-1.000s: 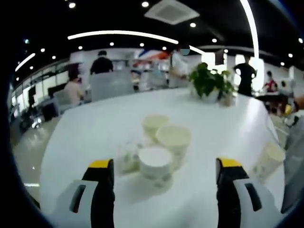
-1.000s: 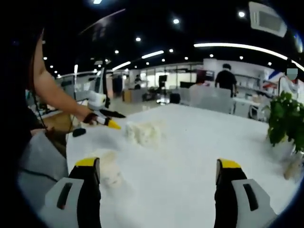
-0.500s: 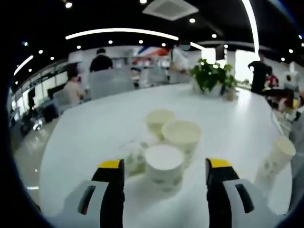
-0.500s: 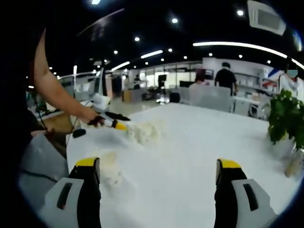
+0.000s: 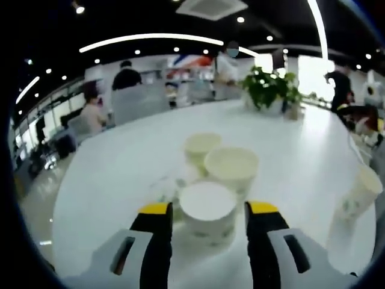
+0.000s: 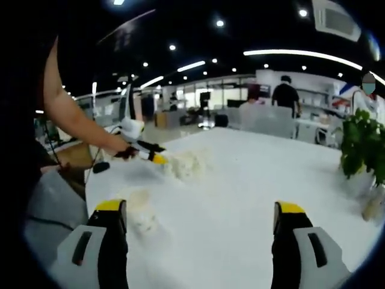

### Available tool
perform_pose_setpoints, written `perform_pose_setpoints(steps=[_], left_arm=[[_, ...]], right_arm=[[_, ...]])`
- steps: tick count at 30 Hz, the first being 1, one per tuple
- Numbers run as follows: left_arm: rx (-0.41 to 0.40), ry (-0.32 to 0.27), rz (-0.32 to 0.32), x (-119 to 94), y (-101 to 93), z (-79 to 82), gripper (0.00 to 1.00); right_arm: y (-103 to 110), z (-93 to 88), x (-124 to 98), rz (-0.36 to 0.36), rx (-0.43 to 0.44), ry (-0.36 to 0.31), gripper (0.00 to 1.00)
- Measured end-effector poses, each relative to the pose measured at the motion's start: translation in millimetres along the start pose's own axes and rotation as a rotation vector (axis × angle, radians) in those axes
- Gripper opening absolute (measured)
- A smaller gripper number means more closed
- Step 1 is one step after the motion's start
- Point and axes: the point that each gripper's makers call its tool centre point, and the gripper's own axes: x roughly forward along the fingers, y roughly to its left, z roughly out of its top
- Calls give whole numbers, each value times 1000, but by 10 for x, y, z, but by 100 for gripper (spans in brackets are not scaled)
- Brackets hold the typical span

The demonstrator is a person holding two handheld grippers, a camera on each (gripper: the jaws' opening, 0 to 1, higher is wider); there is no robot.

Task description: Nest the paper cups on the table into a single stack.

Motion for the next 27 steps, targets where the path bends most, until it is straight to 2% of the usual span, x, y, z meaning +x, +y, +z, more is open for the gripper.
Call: perform_pose_setpoints(steps=[6, 14, 27], left_arm=[[7, 9, -11, -18, -80, 4, 36], [3, 12, -16, -54, -152, 12, 35], [-3, 10, -29, -101, -172, 14, 35]], right_arm=[[15, -13, -8, 2, 2, 5, 100], [28, 32, 21, 12, -5, 0, 100], [27, 3, 37, 16, -3, 5, 100]])
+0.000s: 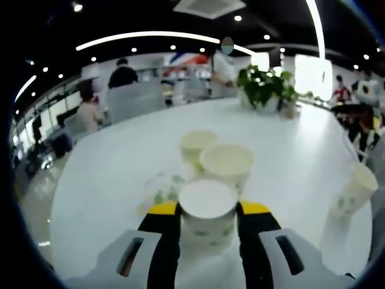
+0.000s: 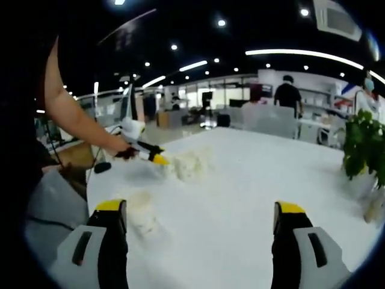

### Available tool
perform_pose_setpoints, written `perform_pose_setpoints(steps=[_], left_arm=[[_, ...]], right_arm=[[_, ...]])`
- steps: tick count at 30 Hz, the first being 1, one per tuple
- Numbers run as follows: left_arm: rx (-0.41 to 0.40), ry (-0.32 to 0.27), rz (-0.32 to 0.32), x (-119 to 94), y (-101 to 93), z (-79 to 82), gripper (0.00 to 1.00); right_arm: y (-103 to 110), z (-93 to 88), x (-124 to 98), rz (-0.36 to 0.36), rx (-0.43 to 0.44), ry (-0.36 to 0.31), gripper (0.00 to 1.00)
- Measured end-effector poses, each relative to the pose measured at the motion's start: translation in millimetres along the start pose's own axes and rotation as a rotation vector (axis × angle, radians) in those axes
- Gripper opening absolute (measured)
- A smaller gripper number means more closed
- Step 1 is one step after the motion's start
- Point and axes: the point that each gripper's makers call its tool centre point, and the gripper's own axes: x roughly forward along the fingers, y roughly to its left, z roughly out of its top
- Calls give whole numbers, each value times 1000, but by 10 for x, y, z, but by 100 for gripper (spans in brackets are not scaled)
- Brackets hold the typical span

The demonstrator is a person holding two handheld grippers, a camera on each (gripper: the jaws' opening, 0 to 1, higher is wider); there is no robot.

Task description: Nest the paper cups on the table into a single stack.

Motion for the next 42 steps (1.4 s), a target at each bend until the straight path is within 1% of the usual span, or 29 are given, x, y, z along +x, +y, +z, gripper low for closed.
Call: perform_pose_setpoints(steps=[11, 19, 23, 24, 28, 33, 37, 42], left_arm=[[-6, 2, -1, -15, 8, 11, 34], [-4, 1, 4, -69, 42, 32, 34], [-3, -1, 9, -99, 100, 71, 34], [-2, -3, 9, -109, 103, 108, 34], [1, 1, 19, -147, 185, 164, 34], [3, -8, 27, -196, 257, 241, 34], [11, -3, 24, -223, 272, 278, 35], [10, -13, 18, -268, 279, 367, 35]], right_arm=[[10, -8, -3, 1, 8, -2, 100], [-14, -47, -2, 0, -3, 13, 100], [-50, -77, 3, 2, -8, 15, 100], [-83, -104, 9, -3, -16, 22, 100], [-165, -135, 17, -15, -16, 29, 100], [-234, -122, 29, -26, -10, 18, 100], [-264, -104, 31, -34, -11, 9, 100], [-281, -80, 36, -35, -15, 5, 100]])
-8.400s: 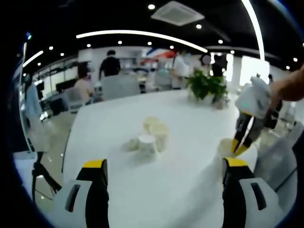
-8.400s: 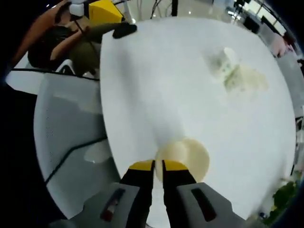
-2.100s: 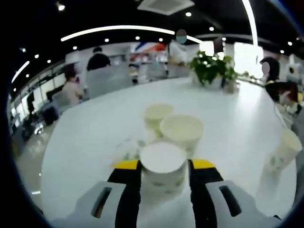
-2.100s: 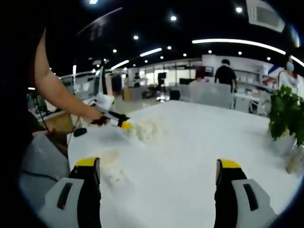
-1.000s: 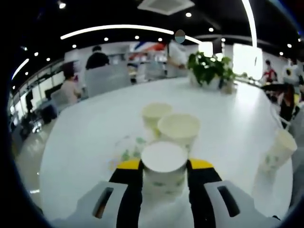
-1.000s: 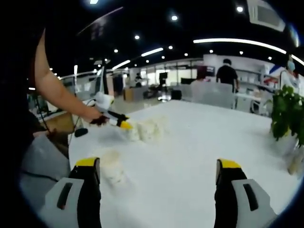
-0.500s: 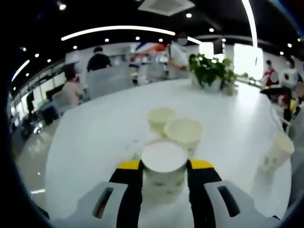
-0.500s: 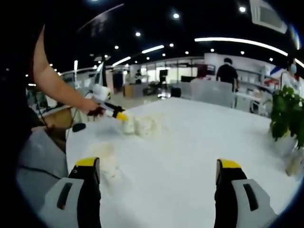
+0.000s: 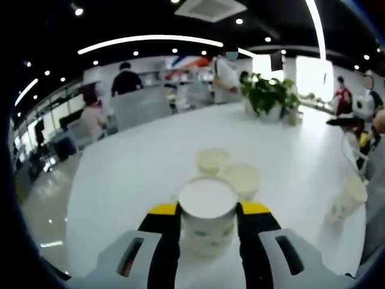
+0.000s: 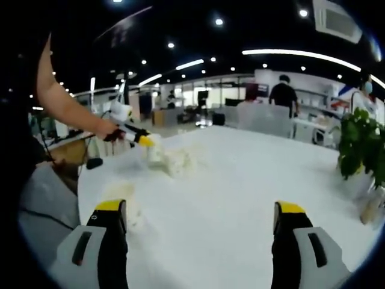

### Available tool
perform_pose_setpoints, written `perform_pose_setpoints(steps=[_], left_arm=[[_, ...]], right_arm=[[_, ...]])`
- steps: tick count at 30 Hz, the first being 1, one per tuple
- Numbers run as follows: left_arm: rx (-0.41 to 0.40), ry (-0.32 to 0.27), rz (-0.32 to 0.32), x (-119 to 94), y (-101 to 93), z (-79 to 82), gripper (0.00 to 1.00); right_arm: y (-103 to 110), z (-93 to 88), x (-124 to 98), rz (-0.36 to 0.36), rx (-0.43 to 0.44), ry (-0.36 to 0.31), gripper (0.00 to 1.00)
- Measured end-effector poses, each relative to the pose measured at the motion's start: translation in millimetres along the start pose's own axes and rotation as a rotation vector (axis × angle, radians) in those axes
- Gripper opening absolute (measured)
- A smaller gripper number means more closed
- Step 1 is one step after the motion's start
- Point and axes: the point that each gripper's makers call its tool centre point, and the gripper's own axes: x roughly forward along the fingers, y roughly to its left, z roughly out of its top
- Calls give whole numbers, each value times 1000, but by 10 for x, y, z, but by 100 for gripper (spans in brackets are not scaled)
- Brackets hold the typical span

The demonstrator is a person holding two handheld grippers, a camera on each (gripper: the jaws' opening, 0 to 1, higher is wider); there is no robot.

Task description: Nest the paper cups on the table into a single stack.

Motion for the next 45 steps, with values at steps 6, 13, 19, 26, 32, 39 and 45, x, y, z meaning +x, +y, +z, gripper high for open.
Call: perform_pose_setpoints(steps=[6, 13, 19, 26, 32, 39, 45], left_arm=[[27, 12, 27, -35, 96, 123, 35], [10, 6, 17, -65, 117, 307, 34], [17, 6, 10, -89, 125, 444, 34], [27, -2, -1, -97, 133, 619, 34], [34, -2, -11, -114, 137, 706, 34], [42, -3, -18, -138, 141, 772, 34], [31, -7, -24, -146, 120, 797, 34]], right_arm=[[-13, 22, 3, -1, -2, -1, 100], [-25, 50, -3, 0, -2, -4, 100], [-46, 93, -15, -2, -4, -9, 100], [-48, 80, -17, -1, -5, 8, 100], [-42, 57, -29, 0, -18, 26, 100], [-63, 64, -56, -10, -15, 29, 100], [-58, 60, -68, -12, -13, 27, 100]])
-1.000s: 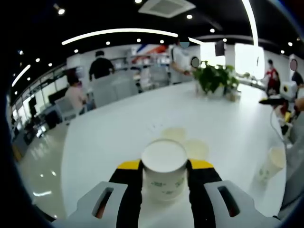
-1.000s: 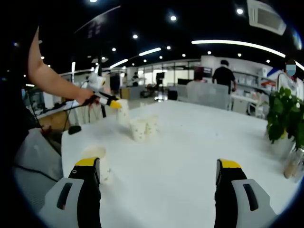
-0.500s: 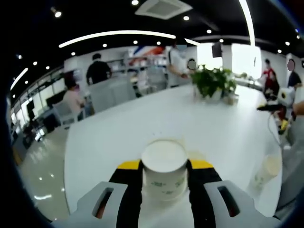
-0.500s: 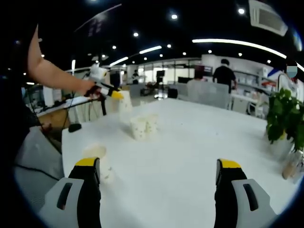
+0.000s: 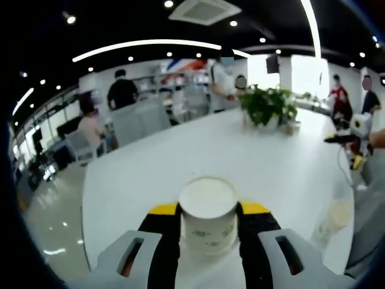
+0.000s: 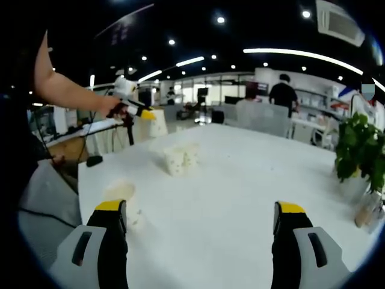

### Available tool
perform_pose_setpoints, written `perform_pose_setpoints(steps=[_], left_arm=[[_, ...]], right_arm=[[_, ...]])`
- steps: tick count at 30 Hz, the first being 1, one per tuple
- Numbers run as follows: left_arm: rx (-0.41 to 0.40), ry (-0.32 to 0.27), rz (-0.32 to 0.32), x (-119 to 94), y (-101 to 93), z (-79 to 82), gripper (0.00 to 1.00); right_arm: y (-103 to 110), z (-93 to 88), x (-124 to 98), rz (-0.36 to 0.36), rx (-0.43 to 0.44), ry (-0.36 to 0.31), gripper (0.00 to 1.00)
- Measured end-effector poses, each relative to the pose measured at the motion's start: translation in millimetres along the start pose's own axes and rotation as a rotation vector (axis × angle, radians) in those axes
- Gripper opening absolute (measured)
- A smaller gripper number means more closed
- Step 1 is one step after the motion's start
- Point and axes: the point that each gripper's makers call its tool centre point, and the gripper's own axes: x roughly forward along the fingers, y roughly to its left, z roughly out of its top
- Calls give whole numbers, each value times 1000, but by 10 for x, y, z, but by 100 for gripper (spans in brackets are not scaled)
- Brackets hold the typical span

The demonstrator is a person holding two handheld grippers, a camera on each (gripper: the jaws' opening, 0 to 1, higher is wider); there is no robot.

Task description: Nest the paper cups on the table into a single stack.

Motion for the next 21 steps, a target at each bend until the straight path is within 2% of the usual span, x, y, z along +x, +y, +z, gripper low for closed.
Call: perform_pose_setpoints(steps=[7, 21], left_arm=[[-3, -3, -13, 10, -87, 67, 34], [29, -27, -66, 29, -285, 348, 34]], right_arm=[[17, -10, -15, -2, 2, 0, 100], [65, 23, -49, 3, -2, -11, 100]])
